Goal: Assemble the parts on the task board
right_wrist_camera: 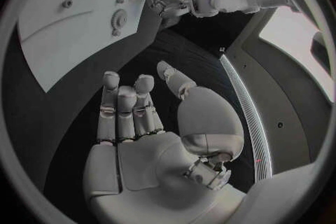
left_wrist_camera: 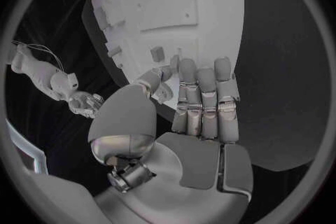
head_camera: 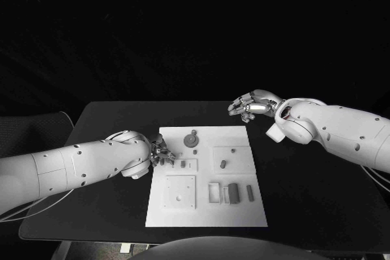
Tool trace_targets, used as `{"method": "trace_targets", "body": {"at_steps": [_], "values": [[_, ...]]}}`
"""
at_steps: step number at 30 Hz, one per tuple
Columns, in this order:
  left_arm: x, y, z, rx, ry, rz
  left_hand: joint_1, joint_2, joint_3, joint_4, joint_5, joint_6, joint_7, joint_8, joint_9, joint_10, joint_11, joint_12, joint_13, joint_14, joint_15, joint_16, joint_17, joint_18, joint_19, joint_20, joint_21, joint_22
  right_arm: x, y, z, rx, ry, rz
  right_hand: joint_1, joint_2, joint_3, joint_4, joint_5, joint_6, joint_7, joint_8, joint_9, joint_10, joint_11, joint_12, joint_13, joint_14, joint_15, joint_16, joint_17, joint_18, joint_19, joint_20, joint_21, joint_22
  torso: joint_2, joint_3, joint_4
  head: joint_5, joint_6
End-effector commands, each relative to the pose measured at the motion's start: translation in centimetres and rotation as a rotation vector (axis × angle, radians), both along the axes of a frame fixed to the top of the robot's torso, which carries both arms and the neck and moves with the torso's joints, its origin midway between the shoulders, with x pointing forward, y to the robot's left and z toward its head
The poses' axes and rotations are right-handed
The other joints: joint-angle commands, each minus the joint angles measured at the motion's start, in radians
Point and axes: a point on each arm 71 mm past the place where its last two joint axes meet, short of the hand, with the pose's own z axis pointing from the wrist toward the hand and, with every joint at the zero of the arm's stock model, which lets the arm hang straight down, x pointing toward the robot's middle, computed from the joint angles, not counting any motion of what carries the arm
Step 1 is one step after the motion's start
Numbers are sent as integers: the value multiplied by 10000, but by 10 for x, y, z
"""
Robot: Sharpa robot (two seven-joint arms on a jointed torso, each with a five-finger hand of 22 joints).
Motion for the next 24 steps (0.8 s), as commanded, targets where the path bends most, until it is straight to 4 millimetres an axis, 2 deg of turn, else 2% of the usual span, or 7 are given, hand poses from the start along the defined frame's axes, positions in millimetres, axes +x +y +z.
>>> {"method": "trace_targets", "body": {"at_steps": [1,24], "values": [[-1,-1,-2,90,119,-133,28,53,1385,-1402,22,69,-24,35,18,105,-74,51,13,76,-20,34,17,146,86,11,68,236,-1,1,0,35,48,135,-116,-12,4,24,-9,454,390,-68,-15,-1673,369,4,-12,-55,24,-51,-10,140,69,21,-65,118,1,-4,-1,0,-15],[-2,-3,-7,177,284,-176,9,65,1388,-1404,17,71,-26,33,33,110,-77,58,22,80,-22,41,18,144,85,8,87,235,-1,1,-1,36,60,145,-121,-13,7,25,-8,453,390,-74,-17,-1675,369,8,-18,-54,24,-49,-12,140,71,19,-66,120,-1,4,-3,-1,-42]]}}
